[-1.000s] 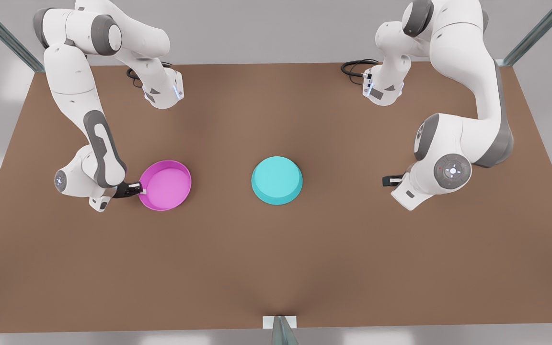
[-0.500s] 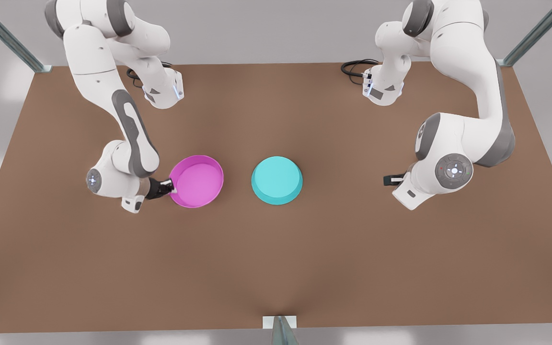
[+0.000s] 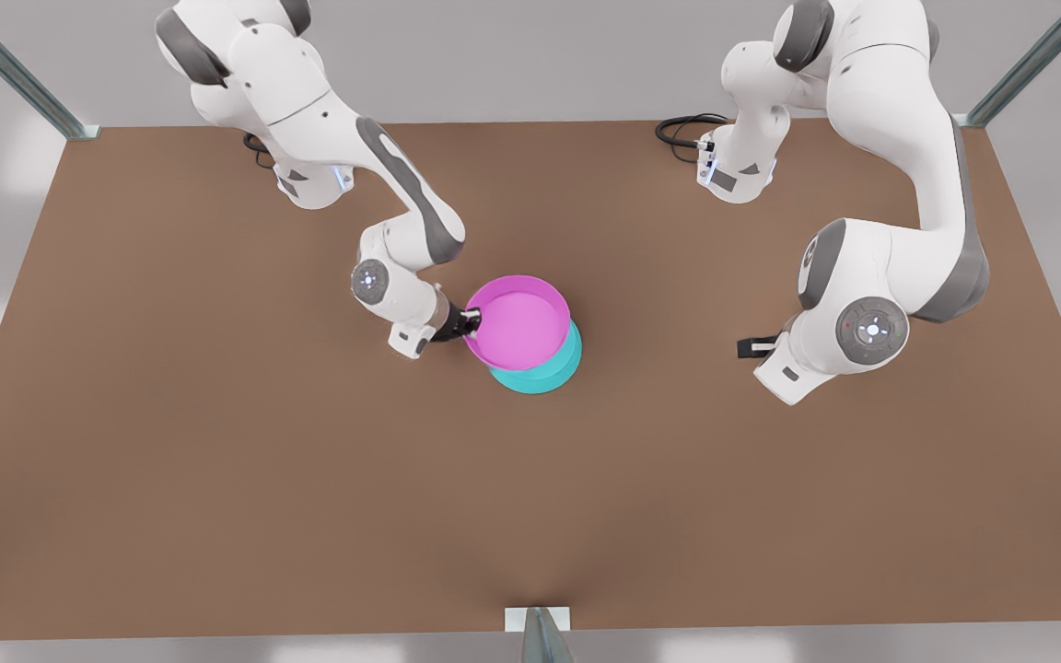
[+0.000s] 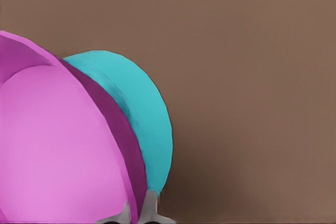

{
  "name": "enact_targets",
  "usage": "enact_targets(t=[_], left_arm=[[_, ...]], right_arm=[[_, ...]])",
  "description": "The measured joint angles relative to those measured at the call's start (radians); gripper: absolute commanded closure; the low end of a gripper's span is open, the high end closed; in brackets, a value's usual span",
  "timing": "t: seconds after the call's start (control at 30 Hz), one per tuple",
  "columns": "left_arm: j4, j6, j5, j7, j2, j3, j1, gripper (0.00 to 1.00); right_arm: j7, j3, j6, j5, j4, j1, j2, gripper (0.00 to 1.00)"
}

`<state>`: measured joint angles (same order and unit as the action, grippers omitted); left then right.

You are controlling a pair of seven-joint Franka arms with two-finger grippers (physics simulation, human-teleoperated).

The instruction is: Flip the blue plate over with the left arm, and stack the pink plate on top of the blue plate with the right arm

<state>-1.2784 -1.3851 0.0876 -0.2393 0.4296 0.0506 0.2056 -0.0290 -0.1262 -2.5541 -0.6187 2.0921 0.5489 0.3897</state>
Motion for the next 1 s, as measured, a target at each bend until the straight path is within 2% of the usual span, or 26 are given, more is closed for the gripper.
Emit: enact_targets(t=[0.27,0.37,0.47,0.53,0.6,0.7,0.77,0.8,0.83,0.87,0.9,0.97,1.0], left_arm=[[0.001,0.002,0.003,0.0,0.0,-0.003,0.0,0.0],[0.001,0.002,0.004,0.0,0.0,-0.003,0.0,0.0],[0.001,0.001,0.004,-0.002,0.0,-0.003,0.0,0.0],[-0.001,0.001,0.004,-0.002,0.0,-0.003,0.002,0.0],[-0.001,0.001,0.004,-0.002,0.0,-0.003,0.001,0.0],[0.003,0.003,0.004,-0.001,-0.003,-0.003,0.002,0.0],[0.004,0.0,0.002,0.003,-0.01,-0.002,0.0,0.0],[0.027,-0.002,-0.003,0.011,-0.014,-0.001,0.0,0.0],[0.034,-0.022,-0.008,0.012,-0.015,-0.003,0.0,0.0],[0.036,-0.047,-0.011,0.014,-0.015,-0.003,0.0,0.0],[0.036,-0.053,-0.014,0.014,-0.015,-0.004,0.0,0.0],[0.055,-0.054,-0.018,0.015,-0.015,-0.006,0.0,0.0],[0.056,-0.054,-0.019,0.015,-0.015,-0.006,0.0,0.0]], right_arm=[[0.042,0.001,-0.021,0.002,-0.031,0.011,0.017,0.79],[0.049,0.002,-0.02,0.008,-0.031,0.009,0.017,0.4],[0.051,0.002,-0.02,0.008,-0.03,0.009,0.017,0.33],[0.051,0.002,-0.02,0.008,-0.032,0.009,0.017,0.15],[0.05,0.002,-0.013,0.008,-0.031,0.003,-0.007,0.13],[0.042,0.008,0.123,0.013,-0.009,-0.041,-0.169,0.09],[0.005,0.008,0.218,0.043,-0.022,-0.162,-0.241,0.0],[-0.025,0.013,0.288,0.143,-0.056,-0.276,-0.257,0.0],[-0.026,0.053,0.306,0.267,-0.081,-0.332,-0.269,0.0],[-0.034,0.151,0.408,0.356,-0.16,-0.317,-0.268,0.0],[-0.039,0.189,0.575,0.457,-0.281,-0.345,-0.247,0.0],[-0.054,0.209,0.761,0.599,-0.429,-0.392,-0.25,0.0],[-0.053,0.21,0.857,0.63,-0.498,-0.482,-0.269,0.0]])
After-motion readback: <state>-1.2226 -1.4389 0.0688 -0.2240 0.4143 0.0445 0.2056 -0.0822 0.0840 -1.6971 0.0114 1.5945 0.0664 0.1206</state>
